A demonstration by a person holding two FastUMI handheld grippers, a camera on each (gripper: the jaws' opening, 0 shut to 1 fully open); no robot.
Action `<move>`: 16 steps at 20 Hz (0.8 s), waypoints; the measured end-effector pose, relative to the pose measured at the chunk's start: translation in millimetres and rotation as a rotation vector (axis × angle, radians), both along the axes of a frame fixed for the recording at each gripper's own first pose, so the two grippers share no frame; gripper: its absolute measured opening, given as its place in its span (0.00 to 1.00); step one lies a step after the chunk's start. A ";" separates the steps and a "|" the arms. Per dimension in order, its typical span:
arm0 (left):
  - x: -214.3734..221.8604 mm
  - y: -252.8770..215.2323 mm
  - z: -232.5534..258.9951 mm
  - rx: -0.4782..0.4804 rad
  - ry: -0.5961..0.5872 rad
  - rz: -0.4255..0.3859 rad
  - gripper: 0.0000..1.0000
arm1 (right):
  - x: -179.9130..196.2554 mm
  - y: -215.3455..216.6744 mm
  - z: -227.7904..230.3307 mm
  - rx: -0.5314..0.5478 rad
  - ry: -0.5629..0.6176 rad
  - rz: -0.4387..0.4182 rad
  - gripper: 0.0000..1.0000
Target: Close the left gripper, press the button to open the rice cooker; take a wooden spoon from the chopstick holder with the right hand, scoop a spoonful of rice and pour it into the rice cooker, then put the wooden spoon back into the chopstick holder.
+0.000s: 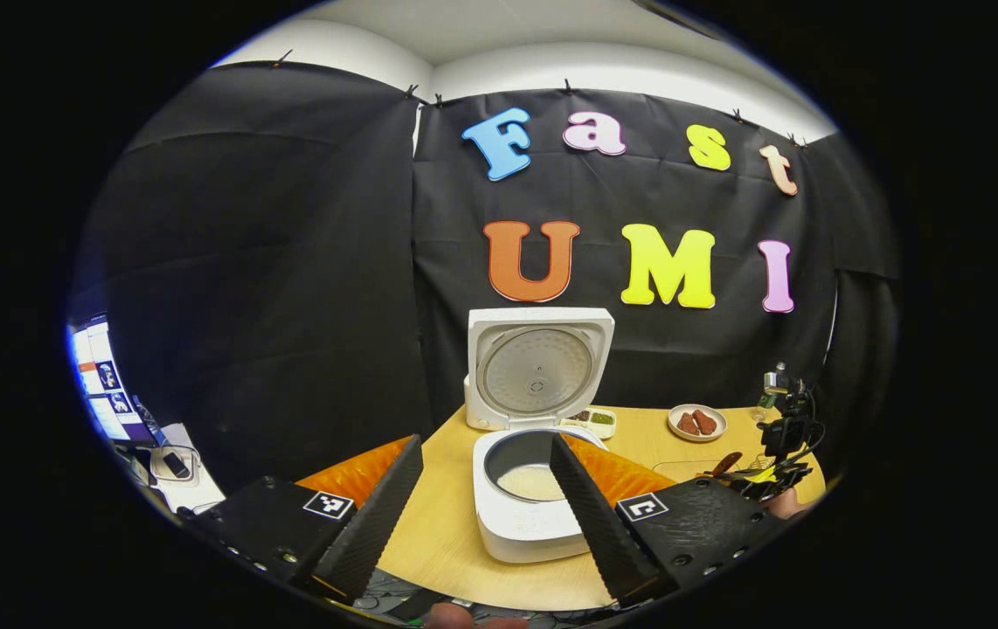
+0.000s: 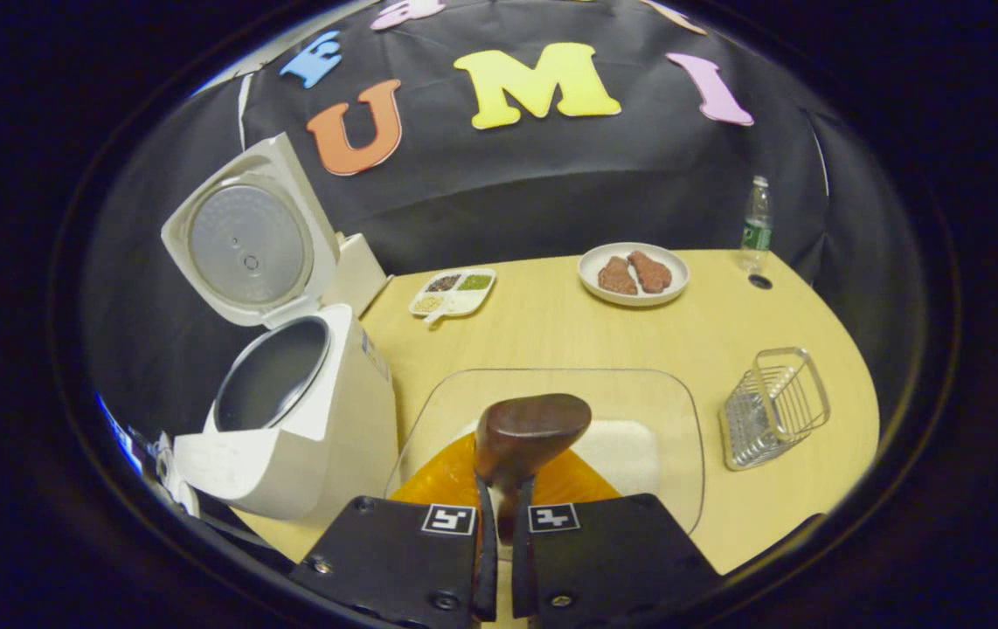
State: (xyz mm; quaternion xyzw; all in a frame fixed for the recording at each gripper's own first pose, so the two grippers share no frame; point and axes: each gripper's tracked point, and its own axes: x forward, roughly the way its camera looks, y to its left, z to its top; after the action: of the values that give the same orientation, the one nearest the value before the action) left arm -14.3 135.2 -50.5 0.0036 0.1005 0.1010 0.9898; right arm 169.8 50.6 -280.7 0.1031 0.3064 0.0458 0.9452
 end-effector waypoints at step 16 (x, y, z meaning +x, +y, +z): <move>25.2 -40.4 6.8 -0.019 0.041 0.014 0.94 | 10.4 -27.9 0.1 0.596 0.111 -0.099 0.07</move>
State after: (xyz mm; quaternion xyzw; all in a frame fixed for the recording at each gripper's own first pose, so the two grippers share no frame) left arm 11.0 94.8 -43.7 -0.0045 0.1219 0.1068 0.9868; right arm 180.2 22.7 -280.6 0.3930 0.3250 0.0817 0.8563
